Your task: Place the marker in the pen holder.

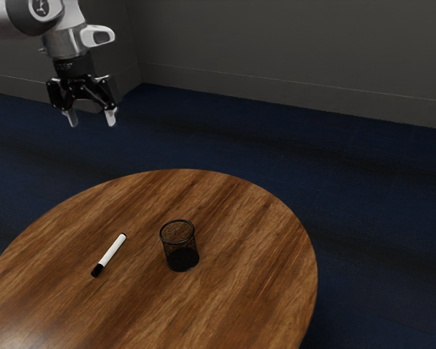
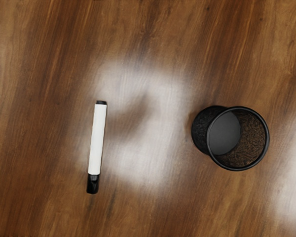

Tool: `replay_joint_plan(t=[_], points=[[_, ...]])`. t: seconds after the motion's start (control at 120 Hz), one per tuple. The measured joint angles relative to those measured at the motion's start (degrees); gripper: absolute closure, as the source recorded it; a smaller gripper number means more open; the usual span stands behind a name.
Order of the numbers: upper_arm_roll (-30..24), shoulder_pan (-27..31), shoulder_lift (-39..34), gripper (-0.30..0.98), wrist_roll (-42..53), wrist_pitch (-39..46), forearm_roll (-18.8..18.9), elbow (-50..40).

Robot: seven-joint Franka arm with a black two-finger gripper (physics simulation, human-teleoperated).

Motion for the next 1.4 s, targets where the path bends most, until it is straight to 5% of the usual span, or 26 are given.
replay_joint_plan(t=[0.15,0.3,0.475,0.792,1.033,1.4], points=[[-0.10,3.97,3.35,0.00,-1.02,0.87,-0.16,-1.12],[-0.08,-6.63,8.39,0.00,-1.98,4.45,-2.15,-8.21],[0.19,-5.28,11.16,0.00,-2.88,10.13,-3.13,-14.61],[-0.05,1.25,3.22,0.01,-0.65,40.47,2.40,-45.31],[0.31,3.34,7.01,0.16,3.24,53.93,5.19,-46.92],[0.97,5.61,9.64,0.43,7.24,58.97,5.62,-46.62]])
